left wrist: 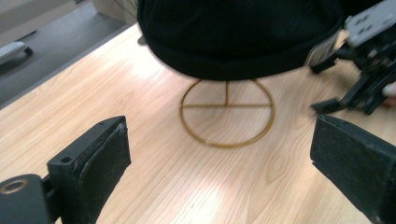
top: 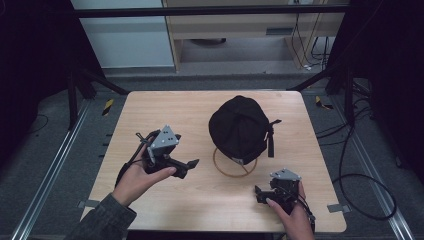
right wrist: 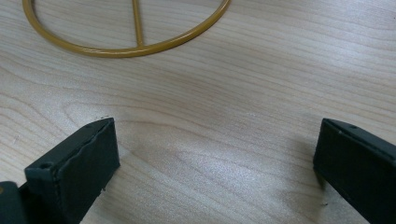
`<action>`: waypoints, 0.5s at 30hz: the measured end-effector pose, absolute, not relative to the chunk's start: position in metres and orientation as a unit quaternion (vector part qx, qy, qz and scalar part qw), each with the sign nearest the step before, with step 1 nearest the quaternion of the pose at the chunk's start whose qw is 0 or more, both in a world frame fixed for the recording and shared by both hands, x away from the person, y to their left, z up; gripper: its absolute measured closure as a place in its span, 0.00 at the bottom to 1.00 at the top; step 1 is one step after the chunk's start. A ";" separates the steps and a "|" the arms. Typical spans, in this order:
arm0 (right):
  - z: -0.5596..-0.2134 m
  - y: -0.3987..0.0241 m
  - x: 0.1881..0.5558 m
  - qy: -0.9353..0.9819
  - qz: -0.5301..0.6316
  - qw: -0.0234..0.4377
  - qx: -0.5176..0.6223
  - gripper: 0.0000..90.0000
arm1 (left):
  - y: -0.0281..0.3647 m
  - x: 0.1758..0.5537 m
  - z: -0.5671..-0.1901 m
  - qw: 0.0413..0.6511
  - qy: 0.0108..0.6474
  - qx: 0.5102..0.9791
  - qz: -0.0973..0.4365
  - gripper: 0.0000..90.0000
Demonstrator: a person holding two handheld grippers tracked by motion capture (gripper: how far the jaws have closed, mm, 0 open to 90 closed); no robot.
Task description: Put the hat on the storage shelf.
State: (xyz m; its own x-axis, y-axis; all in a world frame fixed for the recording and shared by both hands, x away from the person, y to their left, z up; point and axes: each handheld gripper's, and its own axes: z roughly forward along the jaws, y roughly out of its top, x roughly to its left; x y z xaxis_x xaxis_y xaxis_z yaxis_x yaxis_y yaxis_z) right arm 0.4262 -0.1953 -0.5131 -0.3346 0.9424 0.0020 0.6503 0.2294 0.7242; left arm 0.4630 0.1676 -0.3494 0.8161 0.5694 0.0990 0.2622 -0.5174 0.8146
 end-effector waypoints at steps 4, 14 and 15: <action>-0.513 -0.196 0.426 0.752 0.322 0.228 0.529 0.00 | 0.175 0.464 -0.360 0.425 0.254 0.852 0.174 0.05; -0.513 -0.195 0.426 0.751 0.322 0.227 0.529 0.00 | 0.183 0.465 -0.374 0.422 0.266 0.851 0.168 0.05; -0.513 -0.195 0.426 0.751 0.322 0.227 0.529 0.00 | 0.184 0.465 -0.375 0.421 0.266 0.850 0.168 0.05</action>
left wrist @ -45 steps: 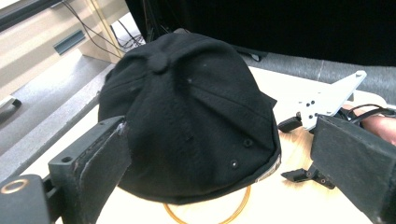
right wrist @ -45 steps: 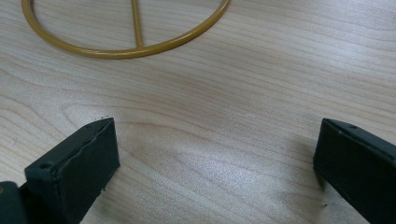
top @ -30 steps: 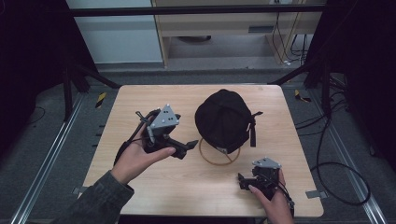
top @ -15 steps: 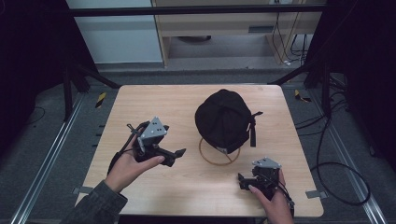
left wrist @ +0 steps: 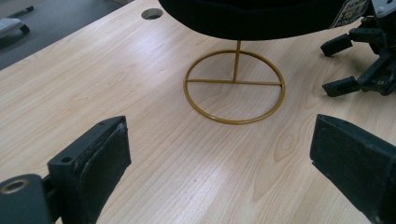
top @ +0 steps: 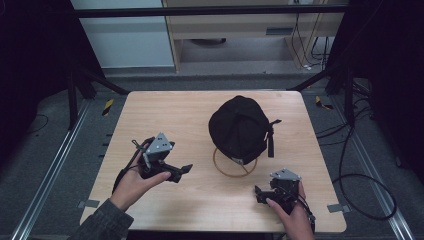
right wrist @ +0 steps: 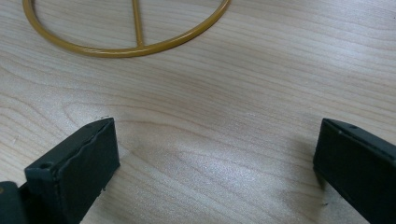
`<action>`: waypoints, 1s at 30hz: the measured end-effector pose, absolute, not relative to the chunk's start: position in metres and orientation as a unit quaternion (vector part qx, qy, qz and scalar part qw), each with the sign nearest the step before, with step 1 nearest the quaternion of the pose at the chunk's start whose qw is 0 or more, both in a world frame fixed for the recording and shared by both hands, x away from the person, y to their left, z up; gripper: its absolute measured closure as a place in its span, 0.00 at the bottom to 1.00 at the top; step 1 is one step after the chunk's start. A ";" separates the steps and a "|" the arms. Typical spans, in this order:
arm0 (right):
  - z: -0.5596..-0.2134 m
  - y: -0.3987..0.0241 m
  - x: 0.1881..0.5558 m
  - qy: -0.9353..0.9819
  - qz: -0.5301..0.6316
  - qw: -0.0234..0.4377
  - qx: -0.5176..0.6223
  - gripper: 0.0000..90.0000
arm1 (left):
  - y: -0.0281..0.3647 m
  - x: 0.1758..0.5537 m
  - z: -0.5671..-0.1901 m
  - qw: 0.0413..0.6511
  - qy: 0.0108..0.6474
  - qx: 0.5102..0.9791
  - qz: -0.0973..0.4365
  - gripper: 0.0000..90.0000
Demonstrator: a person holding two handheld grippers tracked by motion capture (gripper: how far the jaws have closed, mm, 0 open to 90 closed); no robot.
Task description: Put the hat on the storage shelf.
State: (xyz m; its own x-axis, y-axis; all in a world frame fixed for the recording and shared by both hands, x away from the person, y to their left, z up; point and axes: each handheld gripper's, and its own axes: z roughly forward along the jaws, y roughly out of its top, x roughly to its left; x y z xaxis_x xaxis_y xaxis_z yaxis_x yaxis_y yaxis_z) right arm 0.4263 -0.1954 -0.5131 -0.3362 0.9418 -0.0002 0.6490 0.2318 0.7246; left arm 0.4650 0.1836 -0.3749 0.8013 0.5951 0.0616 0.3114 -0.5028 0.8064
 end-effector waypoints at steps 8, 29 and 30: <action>-0.513 -0.196 0.426 0.752 0.322 0.228 0.528 0.00 | 0.190 0.464 -0.385 0.418 0.273 0.850 0.166 0.05; -0.513 -0.196 0.426 0.752 0.322 0.228 0.529 0.00 | 0.213 0.460 -0.449 0.383 0.306 0.857 0.161 0.05; -0.513 -0.196 0.426 0.751 0.322 0.228 0.529 0.00 | 0.214 0.460 -0.451 0.381 0.308 0.857 0.162 0.05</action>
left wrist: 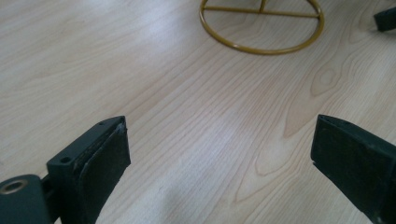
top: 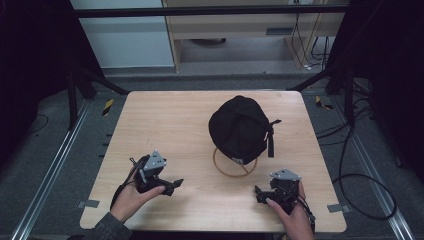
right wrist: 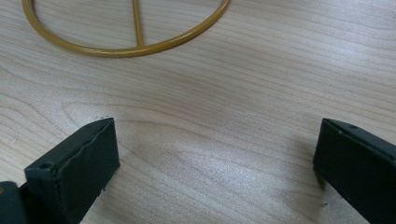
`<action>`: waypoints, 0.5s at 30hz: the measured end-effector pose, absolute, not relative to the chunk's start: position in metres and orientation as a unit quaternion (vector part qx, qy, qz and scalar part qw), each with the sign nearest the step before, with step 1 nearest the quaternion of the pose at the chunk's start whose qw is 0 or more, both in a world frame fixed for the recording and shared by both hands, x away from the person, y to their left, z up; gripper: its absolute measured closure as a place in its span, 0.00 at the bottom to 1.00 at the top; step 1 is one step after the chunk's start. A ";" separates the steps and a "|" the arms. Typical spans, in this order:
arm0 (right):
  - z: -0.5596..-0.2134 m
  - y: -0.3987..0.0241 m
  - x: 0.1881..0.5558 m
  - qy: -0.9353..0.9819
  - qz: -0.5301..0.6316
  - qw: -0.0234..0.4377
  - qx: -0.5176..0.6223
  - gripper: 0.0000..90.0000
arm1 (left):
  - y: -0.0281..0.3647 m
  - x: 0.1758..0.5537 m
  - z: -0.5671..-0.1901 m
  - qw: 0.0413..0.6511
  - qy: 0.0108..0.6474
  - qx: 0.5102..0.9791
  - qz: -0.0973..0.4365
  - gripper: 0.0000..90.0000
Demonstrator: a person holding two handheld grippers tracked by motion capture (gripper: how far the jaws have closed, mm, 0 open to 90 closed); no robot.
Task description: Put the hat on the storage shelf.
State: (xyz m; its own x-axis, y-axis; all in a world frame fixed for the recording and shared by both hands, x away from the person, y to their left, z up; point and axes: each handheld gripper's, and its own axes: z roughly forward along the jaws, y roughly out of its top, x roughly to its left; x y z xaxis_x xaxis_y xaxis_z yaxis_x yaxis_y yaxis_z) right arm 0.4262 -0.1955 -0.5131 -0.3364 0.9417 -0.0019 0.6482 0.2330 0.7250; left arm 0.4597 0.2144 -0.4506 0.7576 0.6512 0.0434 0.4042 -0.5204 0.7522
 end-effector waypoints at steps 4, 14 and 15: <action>-0.513 -0.196 0.426 0.751 0.322 0.228 0.529 0.00 | 0.221 0.461 -0.457 0.375 0.314 0.857 0.162 0.05; -0.513 -0.196 0.426 0.751 0.322 0.228 0.529 0.00 | 0.244 0.461 -0.481 0.357 0.346 0.852 0.164 0.05; -0.513 -0.195 0.426 0.751 0.322 0.228 0.529 0.00 | 0.247 0.461 -0.483 0.356 0.349 0.851 0.164 0.05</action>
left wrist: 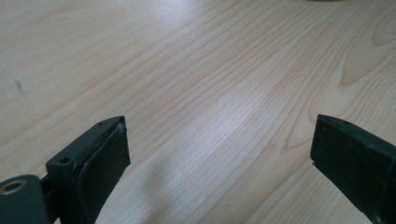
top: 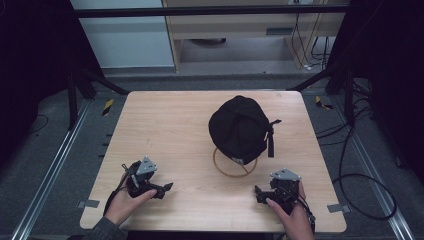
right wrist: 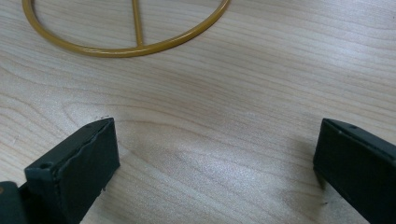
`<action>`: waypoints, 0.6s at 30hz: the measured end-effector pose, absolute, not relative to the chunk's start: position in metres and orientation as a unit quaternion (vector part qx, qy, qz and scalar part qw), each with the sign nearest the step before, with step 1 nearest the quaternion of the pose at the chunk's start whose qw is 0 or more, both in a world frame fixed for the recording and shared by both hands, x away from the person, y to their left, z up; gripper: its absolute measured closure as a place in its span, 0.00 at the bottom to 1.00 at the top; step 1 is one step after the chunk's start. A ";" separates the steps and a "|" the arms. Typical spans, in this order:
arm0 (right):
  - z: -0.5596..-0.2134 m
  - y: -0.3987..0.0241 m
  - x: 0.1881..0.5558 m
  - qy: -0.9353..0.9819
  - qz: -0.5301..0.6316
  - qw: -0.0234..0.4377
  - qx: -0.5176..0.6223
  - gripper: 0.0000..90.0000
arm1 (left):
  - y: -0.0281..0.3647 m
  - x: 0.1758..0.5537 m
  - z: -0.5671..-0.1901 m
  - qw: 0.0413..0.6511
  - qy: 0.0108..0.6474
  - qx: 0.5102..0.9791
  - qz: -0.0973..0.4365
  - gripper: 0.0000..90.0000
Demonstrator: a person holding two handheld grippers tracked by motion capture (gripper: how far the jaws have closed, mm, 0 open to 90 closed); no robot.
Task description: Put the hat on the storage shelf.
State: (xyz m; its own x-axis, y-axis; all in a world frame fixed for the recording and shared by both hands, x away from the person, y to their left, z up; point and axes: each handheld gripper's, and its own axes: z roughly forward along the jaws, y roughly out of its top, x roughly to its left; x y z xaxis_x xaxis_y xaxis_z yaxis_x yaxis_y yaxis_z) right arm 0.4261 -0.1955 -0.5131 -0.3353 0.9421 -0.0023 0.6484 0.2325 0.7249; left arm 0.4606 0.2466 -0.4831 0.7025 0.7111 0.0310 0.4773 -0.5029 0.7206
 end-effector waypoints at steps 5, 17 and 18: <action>-0.513 -0.195 0.426 0.751 0.322 0.228 0.529 0.00 | 0.256 0.462 -0.491 0.346 0.359 0.851 0.164 0.04; -0.513 -0.195 0.426 0.751 0.322 0.228 0.530 0.00 | 0.272 0.471 -0.500 0.345 0.384 0.840 0.167 0.04; -0.513 -0.195 0.426 0.751 0.322 0.228 0.530 0.00 | 0.273 0.472 -0.500 0.344 0.385 0.840 0.170 0.04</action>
